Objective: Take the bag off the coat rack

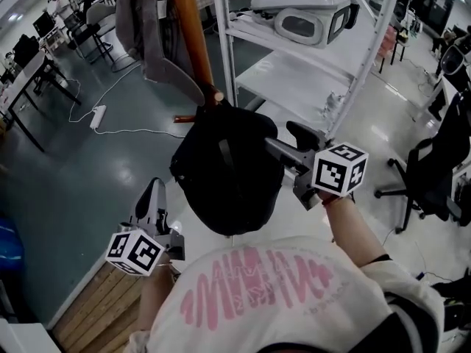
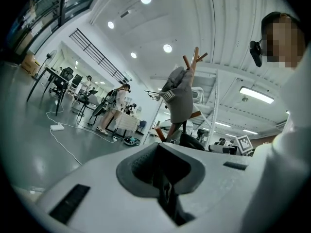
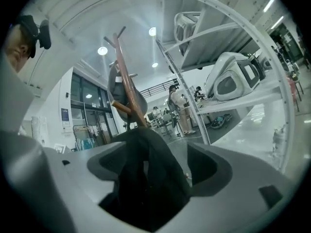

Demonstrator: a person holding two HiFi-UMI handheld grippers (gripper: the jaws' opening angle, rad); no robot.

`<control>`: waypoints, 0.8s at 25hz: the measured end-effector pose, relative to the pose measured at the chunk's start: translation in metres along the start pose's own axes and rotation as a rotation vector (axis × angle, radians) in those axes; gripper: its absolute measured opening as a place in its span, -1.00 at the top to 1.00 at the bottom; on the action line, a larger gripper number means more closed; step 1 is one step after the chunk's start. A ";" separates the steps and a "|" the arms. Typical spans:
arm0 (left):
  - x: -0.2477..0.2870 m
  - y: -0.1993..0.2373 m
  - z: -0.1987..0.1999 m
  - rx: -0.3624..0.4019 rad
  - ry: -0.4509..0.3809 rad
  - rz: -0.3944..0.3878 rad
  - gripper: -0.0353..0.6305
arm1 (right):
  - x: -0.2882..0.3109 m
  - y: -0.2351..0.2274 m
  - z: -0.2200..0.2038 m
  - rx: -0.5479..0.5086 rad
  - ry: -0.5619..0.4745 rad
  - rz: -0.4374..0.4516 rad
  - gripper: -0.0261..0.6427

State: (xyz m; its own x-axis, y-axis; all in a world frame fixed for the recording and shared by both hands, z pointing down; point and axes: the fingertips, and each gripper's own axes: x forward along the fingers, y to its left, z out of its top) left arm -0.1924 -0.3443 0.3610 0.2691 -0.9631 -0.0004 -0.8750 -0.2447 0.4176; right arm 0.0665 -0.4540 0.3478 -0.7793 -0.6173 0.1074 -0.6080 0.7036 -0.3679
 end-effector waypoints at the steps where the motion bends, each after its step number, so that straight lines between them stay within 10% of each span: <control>1: 0.000 0.003 0.002 -0.004 -0.004 0.006 0.88 | 0.007 -0.001 -0.001 -0.021 0.018 0.005 -0.31; 10: 0.001 0.027 0.000 -0.035 -0.026 0.055 0.88 | 0.052 -0.013 -0.034 -0.068 0.117 0.035 -0.51; 16: -0.001 0.000 0.023 -0.041 -0.148 -0.173 0.85 | 0.068 -0.003 -0.054 -0.146 0.198 0.104 -0.49; 20: 0.000 -0.013 0.024 -0.010 -0.131 -0.249 0.22 | 0.067 -0.002 -0.065 -0.224 0.238 0.096 -0.49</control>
State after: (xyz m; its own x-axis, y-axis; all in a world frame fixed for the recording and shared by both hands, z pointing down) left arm -0.1906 -0.3442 0.3342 0.4205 -0.8798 -0.2214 -0.7843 -0.4752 0.3988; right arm 0.0057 -0.4738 0.4159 -0.8322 -0.4633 0.3045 -0.5275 0.8307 -0.1778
